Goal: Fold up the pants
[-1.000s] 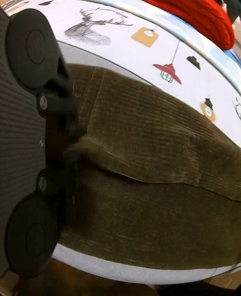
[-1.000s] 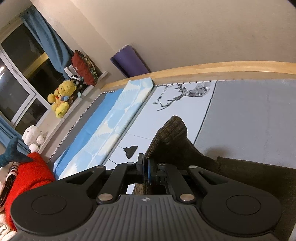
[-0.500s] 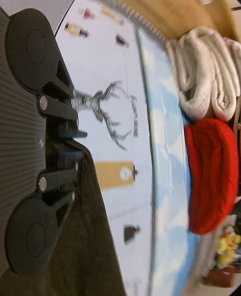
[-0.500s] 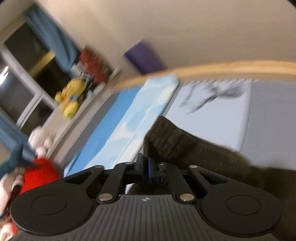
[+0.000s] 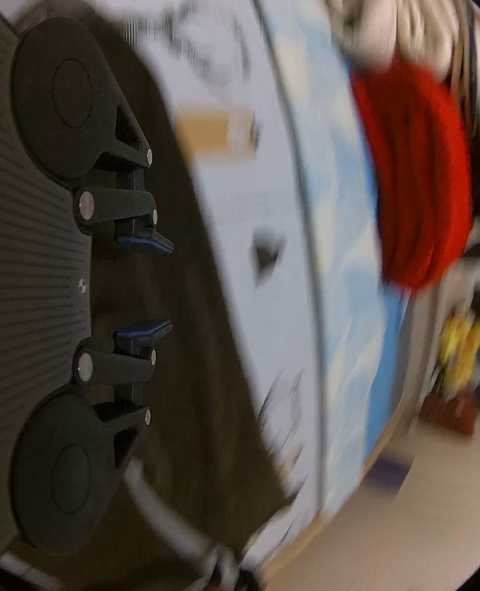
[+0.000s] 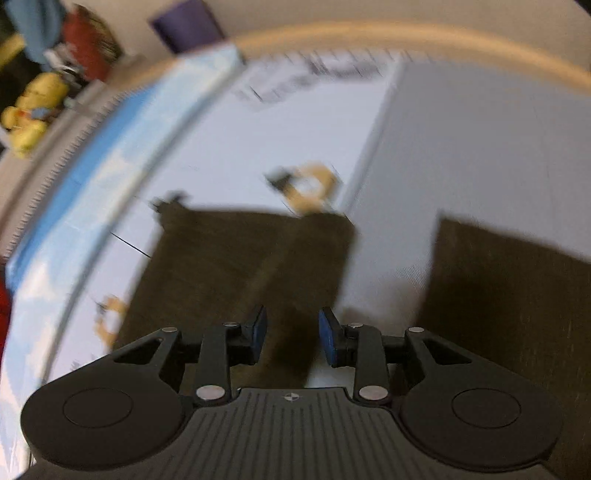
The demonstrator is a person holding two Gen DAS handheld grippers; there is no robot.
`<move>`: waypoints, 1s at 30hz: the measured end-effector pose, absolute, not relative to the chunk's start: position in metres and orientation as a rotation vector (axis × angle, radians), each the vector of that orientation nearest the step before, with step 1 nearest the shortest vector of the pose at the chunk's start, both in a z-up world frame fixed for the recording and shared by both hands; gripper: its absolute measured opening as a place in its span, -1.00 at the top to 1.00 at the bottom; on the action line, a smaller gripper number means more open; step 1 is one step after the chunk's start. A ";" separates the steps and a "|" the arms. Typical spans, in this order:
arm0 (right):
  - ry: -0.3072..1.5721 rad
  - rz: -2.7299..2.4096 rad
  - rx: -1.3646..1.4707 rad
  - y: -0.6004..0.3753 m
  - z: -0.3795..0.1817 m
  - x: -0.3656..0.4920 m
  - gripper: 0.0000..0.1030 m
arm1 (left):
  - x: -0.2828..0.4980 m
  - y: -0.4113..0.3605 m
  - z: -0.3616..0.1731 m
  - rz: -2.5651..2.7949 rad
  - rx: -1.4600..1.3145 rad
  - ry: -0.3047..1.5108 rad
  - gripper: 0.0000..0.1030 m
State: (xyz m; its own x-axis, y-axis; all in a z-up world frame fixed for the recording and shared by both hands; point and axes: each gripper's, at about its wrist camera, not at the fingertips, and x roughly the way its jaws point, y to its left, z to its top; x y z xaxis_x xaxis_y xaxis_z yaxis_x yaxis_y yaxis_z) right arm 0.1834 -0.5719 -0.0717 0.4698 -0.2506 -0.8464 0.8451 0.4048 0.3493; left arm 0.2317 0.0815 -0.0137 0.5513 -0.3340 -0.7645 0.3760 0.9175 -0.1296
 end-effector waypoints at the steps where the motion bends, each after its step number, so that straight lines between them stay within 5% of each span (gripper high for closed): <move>1: 0.818 -0.779 0.904 -0.574 -0.080 0.185 0.34 | 0.228 0.069 -0.018 -0.485 0.055 0.910 0.17; 5: 0.807 -0.732 0.822 -0.570 -0.085 0.201 0.31 | 0.206 0.014 -0.045 -0.697 0.158 1.001 -0.07; 6: 0.799 -0.708 0.796 -0.568 -0.086 0.205 0.56 | 0.198 0.000 -0.055 -0.718 0.218 1.010 -0.06; 7: 0.790 -0.685 0.785 -0.568 -0.086 0.209 0.76 | 0.194 -0.009 -0.064 -0.716 0.277 1.016 -0.01; 9: 0.765 -0.679 0.792 -0.571 -0.083 0.211 0.86 | 0.194 -0.023 -0.081 -0.680 0.403 1.036 0.84; 13: 0.577 -0.680 0.822 -0.587 -0.042 0.201 0.90 | 0.208 -0.011 -0.065 -0.616 0.281 0.942 0.87; 16: 0.686 -0.836 0.799 -0.598 -0.056 0.193 0.89 | 0.202 -0.014 -0.064 -0.709 0.245 0.973 0.85; 20: 0.805 -0.877 0.825 -0.609 -0.084 0.182 0.87 | 0.178 -0.024 -0.082 -0.801 0.412 1.050 0.54; 25: 0.763 -0.905 0.702 -0.600 -0.048 0.183 0.27 | 0.194 0.036 -0.042 -0.659 0.208 0.966 0.17; 30: 0.688 -0.847 0.726 -0.591 -0.018 0.172 0.24 | 0.206 0.149 -0.015 -0.117 0.083 0.809 -0.73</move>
